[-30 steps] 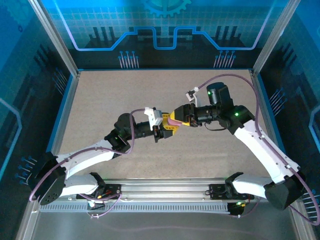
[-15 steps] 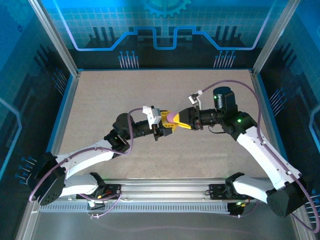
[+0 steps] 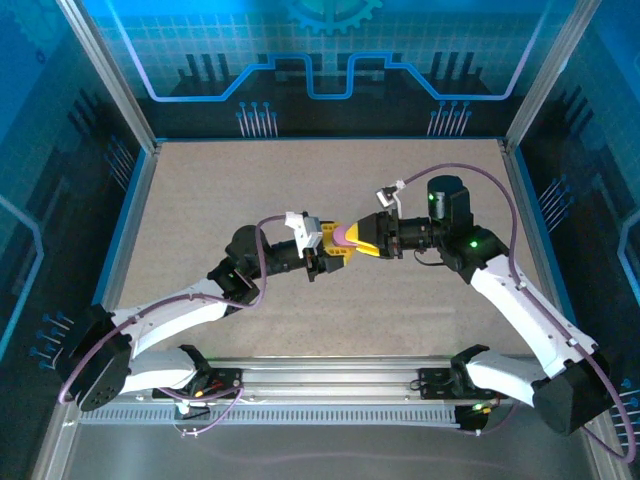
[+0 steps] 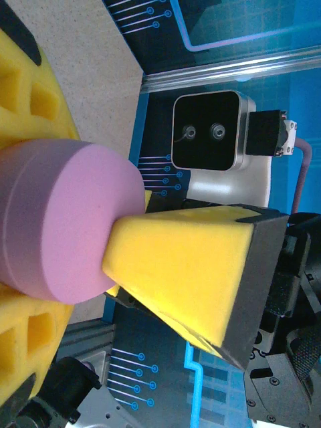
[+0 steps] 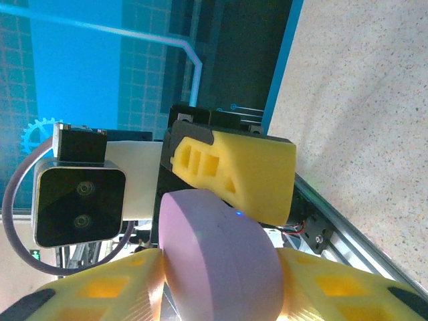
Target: Insert wireless bluetooth earbuds into charging case
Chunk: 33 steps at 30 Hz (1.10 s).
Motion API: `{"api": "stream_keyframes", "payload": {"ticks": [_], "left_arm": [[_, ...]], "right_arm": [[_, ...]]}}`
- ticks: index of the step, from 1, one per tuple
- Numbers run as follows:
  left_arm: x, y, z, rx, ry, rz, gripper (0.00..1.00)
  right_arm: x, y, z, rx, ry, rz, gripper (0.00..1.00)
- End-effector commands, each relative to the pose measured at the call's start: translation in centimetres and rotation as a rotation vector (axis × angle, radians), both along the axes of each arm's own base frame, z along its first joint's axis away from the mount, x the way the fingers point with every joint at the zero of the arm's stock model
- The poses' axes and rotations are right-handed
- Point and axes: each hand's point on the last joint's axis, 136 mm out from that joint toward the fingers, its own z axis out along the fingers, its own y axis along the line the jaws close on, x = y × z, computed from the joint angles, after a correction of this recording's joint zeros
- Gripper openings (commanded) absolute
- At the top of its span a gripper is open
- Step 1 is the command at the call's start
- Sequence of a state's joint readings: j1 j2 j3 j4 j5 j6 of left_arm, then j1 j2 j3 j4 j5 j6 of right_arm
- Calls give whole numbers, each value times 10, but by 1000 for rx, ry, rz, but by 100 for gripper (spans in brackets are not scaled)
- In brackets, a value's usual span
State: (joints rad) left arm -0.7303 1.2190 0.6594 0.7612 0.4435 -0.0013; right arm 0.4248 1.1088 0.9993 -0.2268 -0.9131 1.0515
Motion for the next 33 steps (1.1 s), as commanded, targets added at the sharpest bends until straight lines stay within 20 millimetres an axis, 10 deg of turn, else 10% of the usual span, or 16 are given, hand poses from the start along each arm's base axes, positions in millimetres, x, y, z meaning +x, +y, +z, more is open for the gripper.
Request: {"api": "stream_keyframes", "payload": {"ticks": [1,10,16,25,33], "left_arm": [[-13,-2,28,-58,-68,-62,32],[0,0,15,-11,-38,17,42],[7,6,-5,43,-13,73,74],[19,48,-5,13,-33,317,87],[34,71,-11,43,42,468,93]], "right_arm": [[12,-4,-4,-4,-4,-54,47],[12,-11,-2,-24,-45,-80,17],[27,-22,-13,-36,-71,-185,12],[69,-64,-168,-326,125,-419,13],[94,-57,-243,-418,181,-394,16]]}}
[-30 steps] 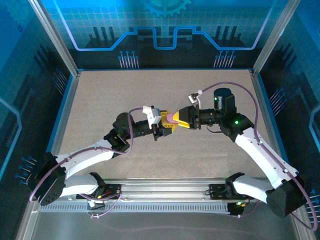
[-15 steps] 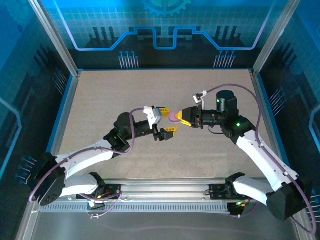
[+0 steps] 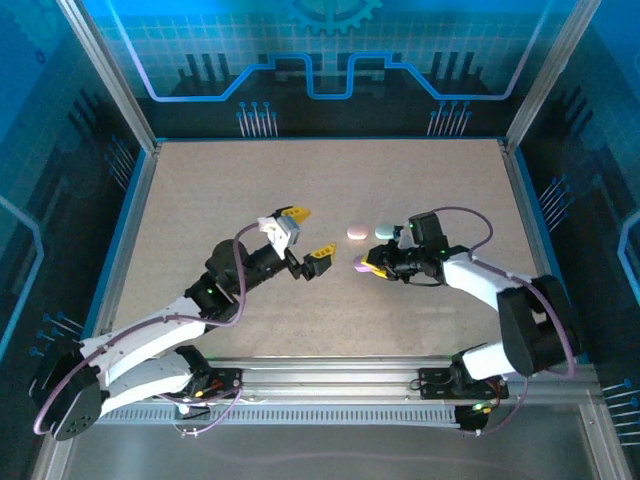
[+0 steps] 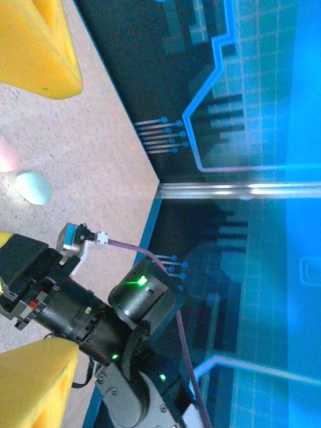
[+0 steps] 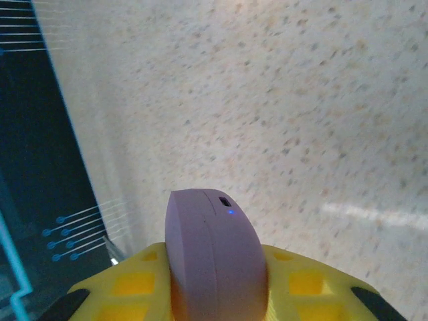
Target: Insert wireless bluetooth earbuds into charging case
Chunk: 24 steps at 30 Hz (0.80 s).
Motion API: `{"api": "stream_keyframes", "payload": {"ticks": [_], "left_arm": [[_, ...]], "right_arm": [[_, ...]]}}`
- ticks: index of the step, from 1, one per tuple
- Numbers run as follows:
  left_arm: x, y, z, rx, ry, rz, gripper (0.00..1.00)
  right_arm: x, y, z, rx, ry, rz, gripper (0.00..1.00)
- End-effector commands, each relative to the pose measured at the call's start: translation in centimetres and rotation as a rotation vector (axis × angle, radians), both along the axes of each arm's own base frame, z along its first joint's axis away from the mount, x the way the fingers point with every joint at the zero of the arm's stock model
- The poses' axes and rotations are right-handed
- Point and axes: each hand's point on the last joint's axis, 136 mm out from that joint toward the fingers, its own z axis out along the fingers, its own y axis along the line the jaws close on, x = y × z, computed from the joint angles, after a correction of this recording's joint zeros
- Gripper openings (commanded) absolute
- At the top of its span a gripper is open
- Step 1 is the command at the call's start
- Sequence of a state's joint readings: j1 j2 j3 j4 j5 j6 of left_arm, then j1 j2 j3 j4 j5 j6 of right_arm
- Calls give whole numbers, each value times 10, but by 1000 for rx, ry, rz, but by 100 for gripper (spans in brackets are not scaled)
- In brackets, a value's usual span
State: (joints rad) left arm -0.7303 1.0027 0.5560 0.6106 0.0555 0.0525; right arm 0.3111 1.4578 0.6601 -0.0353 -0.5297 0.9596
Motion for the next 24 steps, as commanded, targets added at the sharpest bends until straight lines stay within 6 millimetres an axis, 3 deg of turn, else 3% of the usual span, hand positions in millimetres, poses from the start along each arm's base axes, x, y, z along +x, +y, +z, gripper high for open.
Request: {"api": "stream_keyframes", "payload": {"ticks": [1,8,13,18,20,24], "left_arm": [[8,11,-7,10,40,79,93],[13,19,-10,38,58,128,95],[22,33,-18,64,87,209,96],[46,72,-38,68,166,384,99],[60,102,-54,74,228,507,99],[79,179,-100,129,364,795,99]], "right_arm": [[26,5,-8,-10,-96,10,16],[29,11,-48,-31,-27,32,20],[18,-5,-53,-138,1,36,47],[13,-43,-28,-325,-19,9,62],[16,-65,-7,-425,-65,-20,64],[29,-142,49,-798,-248,-179,66]]}}
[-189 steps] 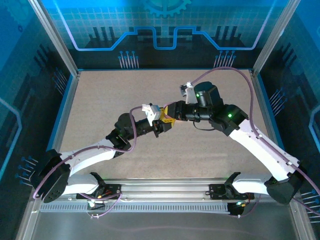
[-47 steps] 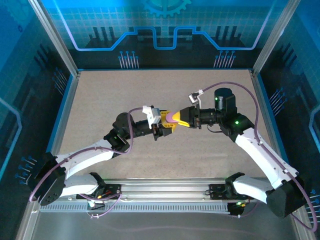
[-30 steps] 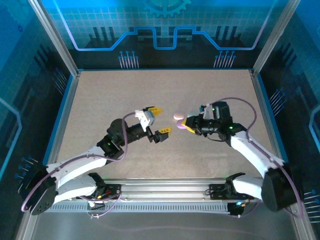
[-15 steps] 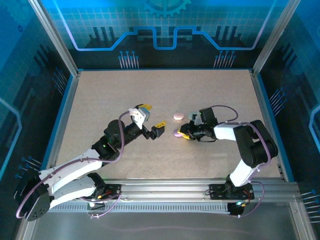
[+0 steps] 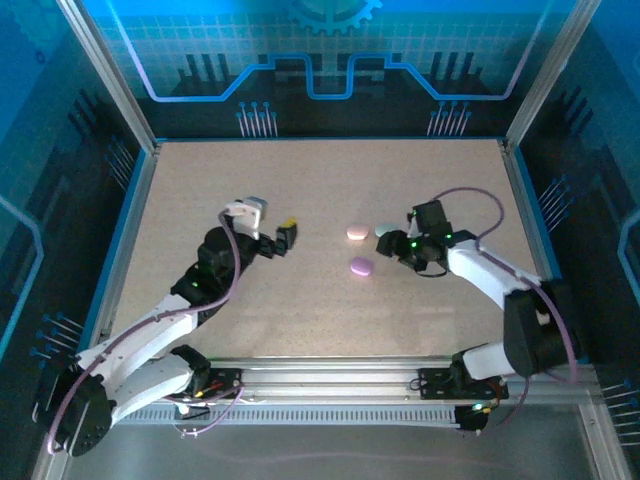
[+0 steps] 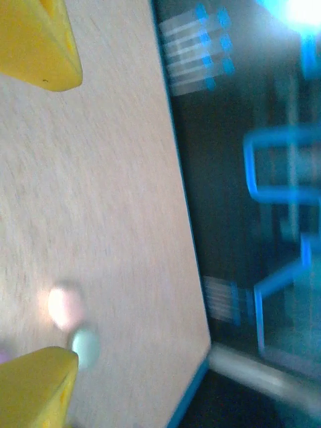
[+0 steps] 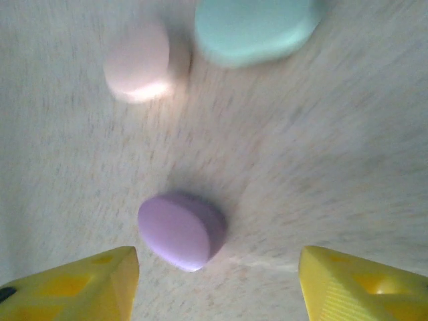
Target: Insert wireless bluetooth earbuds into charging case
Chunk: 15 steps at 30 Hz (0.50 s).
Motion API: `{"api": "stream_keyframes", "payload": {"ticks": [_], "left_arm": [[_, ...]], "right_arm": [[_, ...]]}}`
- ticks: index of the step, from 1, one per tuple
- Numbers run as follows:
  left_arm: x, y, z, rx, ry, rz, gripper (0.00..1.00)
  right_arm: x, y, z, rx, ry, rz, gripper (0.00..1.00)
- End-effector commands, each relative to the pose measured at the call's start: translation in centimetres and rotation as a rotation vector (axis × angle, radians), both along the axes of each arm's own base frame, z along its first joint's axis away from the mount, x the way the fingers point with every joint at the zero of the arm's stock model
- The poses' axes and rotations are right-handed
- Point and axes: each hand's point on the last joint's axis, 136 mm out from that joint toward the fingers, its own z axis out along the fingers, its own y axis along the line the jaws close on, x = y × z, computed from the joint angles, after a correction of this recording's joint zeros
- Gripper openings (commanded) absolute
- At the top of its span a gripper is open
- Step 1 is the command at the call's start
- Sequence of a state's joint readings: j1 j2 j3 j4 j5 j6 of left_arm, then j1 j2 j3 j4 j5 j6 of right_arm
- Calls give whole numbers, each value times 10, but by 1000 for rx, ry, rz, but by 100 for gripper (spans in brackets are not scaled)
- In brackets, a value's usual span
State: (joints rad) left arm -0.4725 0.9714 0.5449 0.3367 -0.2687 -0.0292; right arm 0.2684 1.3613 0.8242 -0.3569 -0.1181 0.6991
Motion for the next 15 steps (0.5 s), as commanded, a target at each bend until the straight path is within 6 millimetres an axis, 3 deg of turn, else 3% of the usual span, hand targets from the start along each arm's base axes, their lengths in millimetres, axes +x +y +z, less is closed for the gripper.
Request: {"api": "stream_keyframes", "payload": {"ticks": [1,4,8,12,15], "left_arm": [[5,69,-47,50,126,287,99],[7,113,-67,84,136,443,99],[18,135,-95,127,148,484,99],[34,129,-115,90,135,401,99],[47,118,-118,114,99,315,99]], "right_arm": [[4,-87,38,-464,-158,-123,67],[22,-113,47,-698,-348,-70,71],[49,-116,30,-802,-474,22,76],[64,-95,19,-767,-637,139,76],[70,-86,20,-644,-738,167,77]]}}
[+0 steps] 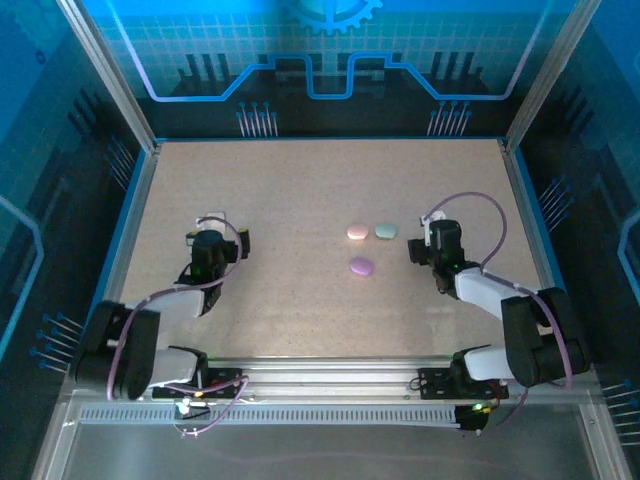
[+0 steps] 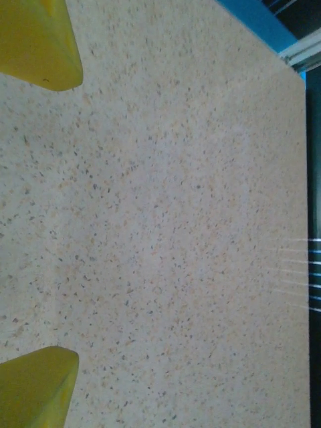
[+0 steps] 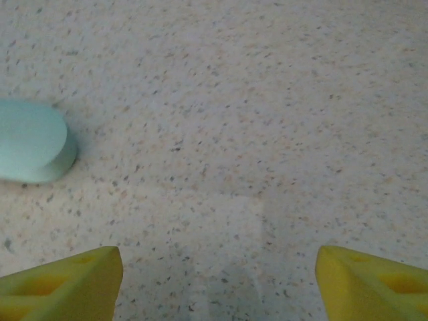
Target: Insert wireless bluetooth earbuds into charging case
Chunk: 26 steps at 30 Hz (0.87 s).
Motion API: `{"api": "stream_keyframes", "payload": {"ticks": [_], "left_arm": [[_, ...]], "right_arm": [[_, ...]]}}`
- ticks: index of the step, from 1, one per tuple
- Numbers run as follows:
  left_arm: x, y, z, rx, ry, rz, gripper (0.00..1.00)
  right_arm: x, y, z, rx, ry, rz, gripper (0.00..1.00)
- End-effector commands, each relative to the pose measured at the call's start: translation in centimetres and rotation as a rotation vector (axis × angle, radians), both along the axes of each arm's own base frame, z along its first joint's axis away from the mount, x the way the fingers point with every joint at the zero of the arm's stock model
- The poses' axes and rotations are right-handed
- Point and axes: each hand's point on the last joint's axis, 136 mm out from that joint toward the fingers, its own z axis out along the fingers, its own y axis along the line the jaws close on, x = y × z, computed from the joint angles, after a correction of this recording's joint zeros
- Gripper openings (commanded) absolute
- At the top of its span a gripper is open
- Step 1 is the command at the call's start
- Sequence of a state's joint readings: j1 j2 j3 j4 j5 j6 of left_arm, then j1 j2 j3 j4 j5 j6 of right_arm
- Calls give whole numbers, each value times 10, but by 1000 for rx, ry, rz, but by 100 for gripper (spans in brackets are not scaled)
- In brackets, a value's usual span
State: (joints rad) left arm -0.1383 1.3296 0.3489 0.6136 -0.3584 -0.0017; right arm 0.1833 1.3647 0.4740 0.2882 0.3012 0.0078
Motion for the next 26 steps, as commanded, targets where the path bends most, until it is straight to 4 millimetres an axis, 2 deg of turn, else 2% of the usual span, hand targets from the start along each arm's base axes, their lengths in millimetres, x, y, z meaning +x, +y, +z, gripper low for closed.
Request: {"api": "stream_keyframes", "payload": {"ticks": [1,4,5,6,8,9,10,26], "left_arm": [[23,-11,29,-3,-170,-110,99],[22,3,13,-83,-215,-93,99],[23,5,14,-79,-254,-97,99],[19,5,7,-91,-221,-95,99],[24,8,6,-95,-181,-77,99],[30,14,4,-86,-165,-37,99],[33,22,1,-88,-125,14,99],[33,20,3,-79,-138,10,99]], "right_arm": [[35,11,51,75,-264,123,77],[30,25,43,124,-313,236,79],[29,24,39,134,-313,237,80],[30,24,33,142,-306,246,80],[40,8,28,136,-262,138,82],[44,2,30,150,-265,108,85],[42,0,29,165,-261,108,100],[43,1,29,139,-265,98,100]]}}
